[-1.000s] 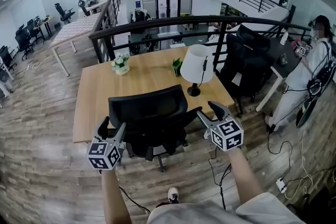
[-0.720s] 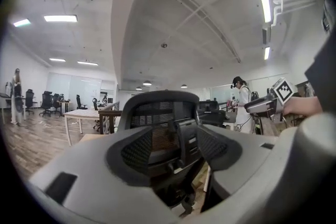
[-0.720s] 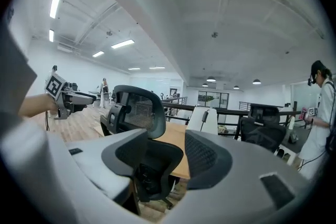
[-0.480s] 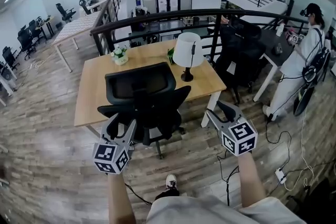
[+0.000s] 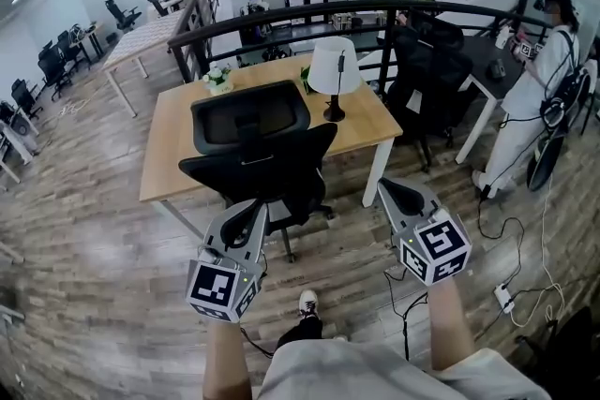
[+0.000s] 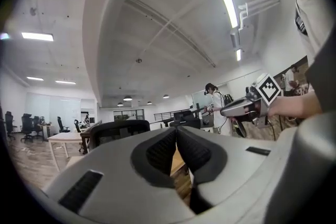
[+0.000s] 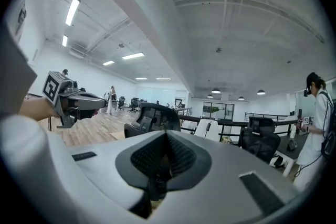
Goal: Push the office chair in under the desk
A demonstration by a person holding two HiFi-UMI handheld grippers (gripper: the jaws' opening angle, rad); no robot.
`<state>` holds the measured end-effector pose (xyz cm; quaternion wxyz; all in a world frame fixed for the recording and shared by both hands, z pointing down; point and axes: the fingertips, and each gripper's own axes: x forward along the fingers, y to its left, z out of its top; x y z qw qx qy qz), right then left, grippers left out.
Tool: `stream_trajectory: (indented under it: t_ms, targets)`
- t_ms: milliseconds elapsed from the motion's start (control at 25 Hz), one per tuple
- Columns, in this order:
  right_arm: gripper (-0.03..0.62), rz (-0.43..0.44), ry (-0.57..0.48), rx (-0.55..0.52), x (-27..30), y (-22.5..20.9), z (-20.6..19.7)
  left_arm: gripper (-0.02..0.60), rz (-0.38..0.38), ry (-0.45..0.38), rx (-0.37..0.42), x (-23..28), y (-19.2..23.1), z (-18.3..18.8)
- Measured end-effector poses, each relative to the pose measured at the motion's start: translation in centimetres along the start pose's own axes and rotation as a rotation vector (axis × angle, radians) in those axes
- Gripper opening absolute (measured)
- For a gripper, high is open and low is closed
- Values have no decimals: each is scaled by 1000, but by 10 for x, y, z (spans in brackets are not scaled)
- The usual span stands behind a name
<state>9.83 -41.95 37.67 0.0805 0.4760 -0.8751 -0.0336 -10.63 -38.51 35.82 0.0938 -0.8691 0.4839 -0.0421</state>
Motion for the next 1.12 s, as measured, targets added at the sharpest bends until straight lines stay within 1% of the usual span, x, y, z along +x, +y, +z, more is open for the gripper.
stream_trajectory:
  t_ms: [40, 240, 520, 1120]
  targets:
    - [18, 7, 4, -3, -4, 3, -1, 22, -2, 2, 3, -1, -5, 2]
    - [18, 30, 30, -26, -18, 12, -3, 20, -4, 25, 5, -3, -18, 4]
    - [18, 40, 41, -35, -25, 13, -5, 20, -6, 31, 1, 1, -27, 2]
    - [18, 60, 67, -45, -21, 17, -12, 20, -13, 41, 2, 5, -26, -5]
